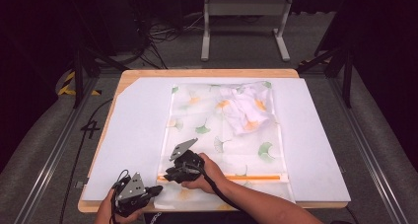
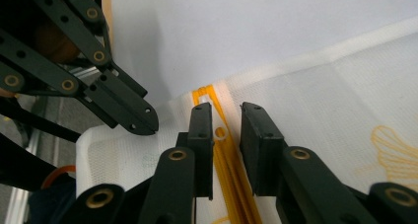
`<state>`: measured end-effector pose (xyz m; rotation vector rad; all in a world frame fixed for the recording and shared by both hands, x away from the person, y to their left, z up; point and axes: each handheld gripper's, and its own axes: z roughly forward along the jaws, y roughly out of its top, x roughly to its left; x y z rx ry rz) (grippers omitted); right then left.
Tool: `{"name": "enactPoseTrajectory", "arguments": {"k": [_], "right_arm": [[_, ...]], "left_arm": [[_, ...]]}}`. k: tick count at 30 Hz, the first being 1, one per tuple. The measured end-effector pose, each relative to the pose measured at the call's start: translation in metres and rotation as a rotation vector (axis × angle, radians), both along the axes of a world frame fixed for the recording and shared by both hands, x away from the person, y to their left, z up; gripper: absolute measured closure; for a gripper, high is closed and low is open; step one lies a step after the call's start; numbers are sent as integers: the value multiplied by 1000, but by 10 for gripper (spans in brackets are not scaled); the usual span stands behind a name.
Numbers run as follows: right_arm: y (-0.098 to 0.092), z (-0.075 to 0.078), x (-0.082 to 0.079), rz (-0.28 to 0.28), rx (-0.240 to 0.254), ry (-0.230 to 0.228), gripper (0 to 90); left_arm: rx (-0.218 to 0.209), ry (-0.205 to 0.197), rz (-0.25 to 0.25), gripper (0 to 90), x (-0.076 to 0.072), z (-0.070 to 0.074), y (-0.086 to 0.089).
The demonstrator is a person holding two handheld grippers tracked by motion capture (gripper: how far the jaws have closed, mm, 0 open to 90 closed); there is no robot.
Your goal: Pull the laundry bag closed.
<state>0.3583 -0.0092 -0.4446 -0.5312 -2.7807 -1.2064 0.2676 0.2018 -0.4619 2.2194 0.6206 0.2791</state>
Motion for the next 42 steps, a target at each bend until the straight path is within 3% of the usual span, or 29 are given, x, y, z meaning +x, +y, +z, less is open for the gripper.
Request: {"name": "enactPoseTrajectory", "arguments": {"k": [8, 10, 17, 24, 31, 36, 37, 40, 42], "right_arm": [[-1, 1, 1, 18, 46, 43, 852], [1, 0, 1, 20, 43, 41, 837], [3, -7, 8, 2, 58, 128, 802], [6, -6, 7, -7, 31, 102, 885], [5, -5, -1, 13, 65, 131, 886], [5, -6, 3, 10, 92, 164, 900], [5, -6, 4, 5, 89, 152, 900], [2, 0, 8, -22, 86, 98, 805], [-1, 2, 12, -41, 94, 107, 788]], "left_arm": [[-4, 4, -4, 900, 1, 0, 0], [-5, 4, -4, 900, 1, 0, 0], [-7, 8, -3, 900, 1, 0, 0], [-2, 4, -6, 900, 1, 0, 0], [2, 1, -5, 900, 0, 0, 0], [2, 2, -6, 900, 1, 0, 0], [2, 2, -6, 900, 0, 0, 0], [-1, 2, -6, 900, 0, 0, 0], [-6, 6, -6, 900, 1, -1, 0]]}}
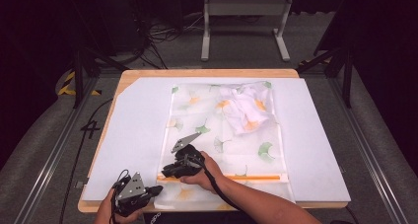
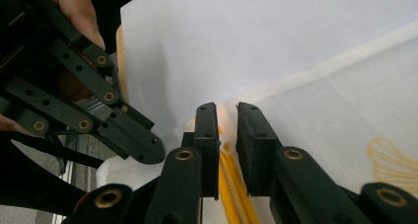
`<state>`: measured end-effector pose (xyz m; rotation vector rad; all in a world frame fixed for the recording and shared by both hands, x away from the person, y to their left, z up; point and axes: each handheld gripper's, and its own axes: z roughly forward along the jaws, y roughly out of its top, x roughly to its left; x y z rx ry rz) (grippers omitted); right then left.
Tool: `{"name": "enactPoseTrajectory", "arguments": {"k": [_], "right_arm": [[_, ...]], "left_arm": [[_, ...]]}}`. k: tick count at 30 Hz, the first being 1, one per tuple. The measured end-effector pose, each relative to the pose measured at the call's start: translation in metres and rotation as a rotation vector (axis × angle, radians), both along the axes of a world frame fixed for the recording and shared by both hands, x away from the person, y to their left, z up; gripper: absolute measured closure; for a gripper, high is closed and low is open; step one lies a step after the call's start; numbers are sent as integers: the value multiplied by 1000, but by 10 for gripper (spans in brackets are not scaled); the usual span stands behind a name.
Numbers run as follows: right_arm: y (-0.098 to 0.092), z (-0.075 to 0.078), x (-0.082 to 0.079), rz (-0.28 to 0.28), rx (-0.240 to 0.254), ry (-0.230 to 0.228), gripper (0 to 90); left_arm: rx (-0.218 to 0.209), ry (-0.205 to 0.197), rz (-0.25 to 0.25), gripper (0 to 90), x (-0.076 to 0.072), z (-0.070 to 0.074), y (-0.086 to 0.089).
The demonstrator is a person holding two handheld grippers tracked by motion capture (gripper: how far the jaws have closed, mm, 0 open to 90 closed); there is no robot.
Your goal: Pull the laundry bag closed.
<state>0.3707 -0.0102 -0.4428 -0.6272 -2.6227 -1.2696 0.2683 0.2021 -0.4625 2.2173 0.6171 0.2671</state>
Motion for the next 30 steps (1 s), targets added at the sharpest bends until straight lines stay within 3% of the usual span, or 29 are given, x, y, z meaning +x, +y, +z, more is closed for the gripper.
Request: {"name": "enactPoseTrajectory", "arguments": {"k": [3, 6, 13, 17, 20, 21, 22, 26, 30], "right_arm": [[2, -1, 0, 26, -11, 20, 739], [9, -5, -4, 48, -33, 11, 696], [12, -6, 1, 29, -49, -5, 627], [13, -8, 3, 51, -50, 17, 675], [15, -8, 1, 54, -57, 9, 710], [15, -7, 0, 53, -56, 5, 787], [15, -7, -1, 68, -65, 2, 806], [17, -7, -7, 77, -96, -53, 847], [15, -8, -7, 65, -86, -43, 855]], "left_arm": [[-1, 3, -1, 900, 0, 0, 0], [2, 2, -1, 900, 0, 0, 0], [-1, 1, -1, 900, 0, 0, 0], [-3, 4, -1, 900, 0, 0, 0], [-2, 4, -1, 900, 0, 0, 0], [-1, 2, -2, 900, 0, 0, 0], [-2, 3, -3, 900, 0, 0, 0], [-3, 4, -2, 900, 0, 0, 0], [-2, 3, -2, 900, 0, 0, 0]]}}
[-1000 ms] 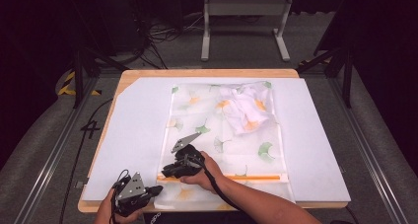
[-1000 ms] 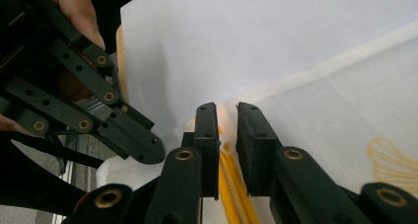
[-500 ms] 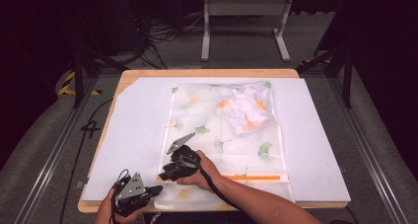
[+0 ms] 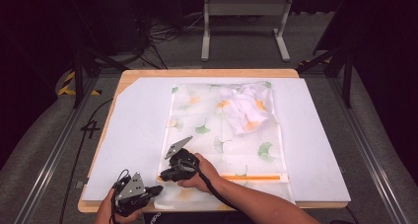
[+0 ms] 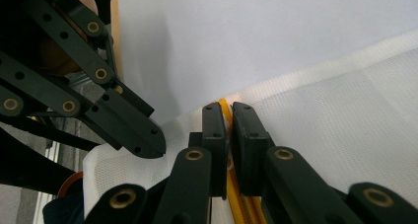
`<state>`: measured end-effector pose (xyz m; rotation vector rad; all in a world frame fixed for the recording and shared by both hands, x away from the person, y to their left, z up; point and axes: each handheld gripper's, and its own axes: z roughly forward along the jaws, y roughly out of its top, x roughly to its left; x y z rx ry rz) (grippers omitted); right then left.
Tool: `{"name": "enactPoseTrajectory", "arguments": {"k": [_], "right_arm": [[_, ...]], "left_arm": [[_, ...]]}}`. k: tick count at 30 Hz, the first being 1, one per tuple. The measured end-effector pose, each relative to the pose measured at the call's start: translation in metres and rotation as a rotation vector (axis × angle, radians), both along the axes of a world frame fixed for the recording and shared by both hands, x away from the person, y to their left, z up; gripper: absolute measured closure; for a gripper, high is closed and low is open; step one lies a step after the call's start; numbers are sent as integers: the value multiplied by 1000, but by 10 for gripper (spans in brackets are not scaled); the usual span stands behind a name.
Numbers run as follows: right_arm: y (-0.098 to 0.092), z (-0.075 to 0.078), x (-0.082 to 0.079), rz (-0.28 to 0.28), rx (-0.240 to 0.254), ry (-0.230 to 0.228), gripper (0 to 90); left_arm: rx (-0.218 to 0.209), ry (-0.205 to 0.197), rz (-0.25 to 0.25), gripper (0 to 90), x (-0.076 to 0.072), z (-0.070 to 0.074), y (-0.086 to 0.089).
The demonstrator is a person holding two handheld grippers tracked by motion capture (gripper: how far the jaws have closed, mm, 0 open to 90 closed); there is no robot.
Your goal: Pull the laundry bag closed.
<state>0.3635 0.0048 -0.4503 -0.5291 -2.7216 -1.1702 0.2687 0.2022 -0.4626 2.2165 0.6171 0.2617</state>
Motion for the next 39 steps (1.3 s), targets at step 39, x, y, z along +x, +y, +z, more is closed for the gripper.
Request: {"name": "enactPoseTrajectory", "arguments": {"k": [39], "right_arm": [[-1, -4, -16, -93, 28, 39, 900]], "left_arm": [[-1, 4, -3, 900, 1, 0, 0]]}}
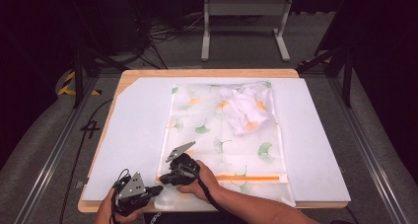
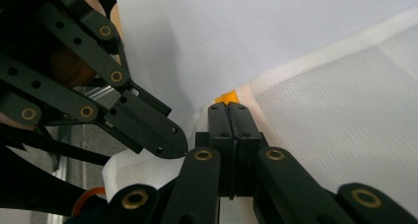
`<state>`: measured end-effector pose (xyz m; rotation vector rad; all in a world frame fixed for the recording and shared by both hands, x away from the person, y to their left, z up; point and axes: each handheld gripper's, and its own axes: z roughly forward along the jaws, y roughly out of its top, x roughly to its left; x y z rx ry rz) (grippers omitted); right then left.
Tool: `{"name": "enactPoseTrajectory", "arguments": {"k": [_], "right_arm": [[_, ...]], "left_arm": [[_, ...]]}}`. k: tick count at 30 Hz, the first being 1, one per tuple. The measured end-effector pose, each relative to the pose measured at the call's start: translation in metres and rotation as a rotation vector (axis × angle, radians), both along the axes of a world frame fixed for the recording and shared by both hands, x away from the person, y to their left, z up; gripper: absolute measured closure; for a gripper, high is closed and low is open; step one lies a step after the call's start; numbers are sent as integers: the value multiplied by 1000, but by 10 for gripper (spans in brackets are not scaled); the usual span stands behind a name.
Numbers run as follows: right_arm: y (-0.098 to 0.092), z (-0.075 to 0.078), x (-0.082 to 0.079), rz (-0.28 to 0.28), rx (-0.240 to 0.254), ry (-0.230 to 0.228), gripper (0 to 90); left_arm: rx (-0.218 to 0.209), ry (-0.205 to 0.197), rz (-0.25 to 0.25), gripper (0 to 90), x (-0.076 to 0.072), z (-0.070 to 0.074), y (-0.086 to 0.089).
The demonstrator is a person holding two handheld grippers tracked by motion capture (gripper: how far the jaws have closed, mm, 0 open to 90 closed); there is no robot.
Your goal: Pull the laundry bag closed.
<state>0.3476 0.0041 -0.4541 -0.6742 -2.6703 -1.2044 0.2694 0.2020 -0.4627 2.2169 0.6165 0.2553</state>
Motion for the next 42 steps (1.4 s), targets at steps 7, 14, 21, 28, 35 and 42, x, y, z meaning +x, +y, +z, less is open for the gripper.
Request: {"name": "enactPoseTrajectory", "arguments": {"k": [7, 14, 21, 28, 35, 42], "right_arm": [[-6, 4, 2, 20, -2, -20, 900], [-11, 11, 3, 48, 17, -29, 900], [-11, 11, 5, 69, 7, -29, 900], [-9, 8, 4, 77, -8, -38, 900], [-13, 5, 2, 57, -23, -55, 900], [-20, 4, 0, 60, -28, -57, 900]], "left_arm": [[8, -6, 1, 900, 0, 1, 0], [52, -34, 3, 900, -3, 3, -5], [114, -147, 21, 899, 1, 9, -12], [102, -112, 18, 900, 7, 3, -8], [90, -93, 22, 900, 9, 3, -7], [72, -82, 28, 900, 10, 2, -6]]}}
